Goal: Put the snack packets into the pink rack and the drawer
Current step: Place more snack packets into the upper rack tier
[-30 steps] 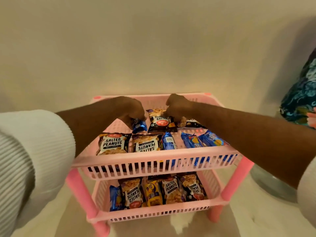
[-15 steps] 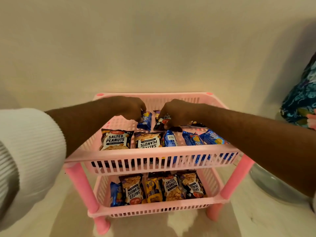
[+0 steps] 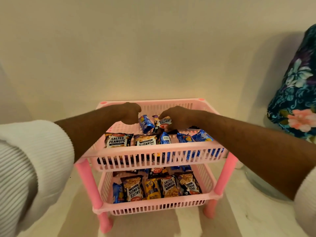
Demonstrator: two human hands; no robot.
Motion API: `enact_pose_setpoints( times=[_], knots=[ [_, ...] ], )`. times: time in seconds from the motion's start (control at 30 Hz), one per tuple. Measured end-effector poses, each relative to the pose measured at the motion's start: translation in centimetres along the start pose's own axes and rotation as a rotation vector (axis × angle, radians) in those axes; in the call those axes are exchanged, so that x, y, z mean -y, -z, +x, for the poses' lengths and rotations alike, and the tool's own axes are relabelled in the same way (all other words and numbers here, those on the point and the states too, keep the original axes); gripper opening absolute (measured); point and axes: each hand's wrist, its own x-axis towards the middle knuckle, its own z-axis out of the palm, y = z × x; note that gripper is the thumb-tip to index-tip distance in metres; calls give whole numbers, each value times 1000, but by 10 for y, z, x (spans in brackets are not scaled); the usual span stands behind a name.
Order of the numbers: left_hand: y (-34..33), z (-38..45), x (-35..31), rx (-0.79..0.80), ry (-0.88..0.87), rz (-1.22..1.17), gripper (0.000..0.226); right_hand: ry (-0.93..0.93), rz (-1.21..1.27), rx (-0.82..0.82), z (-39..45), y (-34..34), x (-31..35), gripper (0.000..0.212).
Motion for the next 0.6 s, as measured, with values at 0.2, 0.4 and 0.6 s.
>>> enact_pose_setpoints(
  times=[0.2, 0.4, 0.6],
  knots=[
    [18, -48, -21, -185, -71, -125, 44, -17, 40, -174, -55, 20, 11, 52],
    [23, -102, -51, -434, -94, -560, 19, -3, 106, -534, -119, 25, 22, 29],
    [-16, -149, -123, -590, -236, -799, 11, 22, 215, -812, -201, -7, 29, 13]
  ],
)
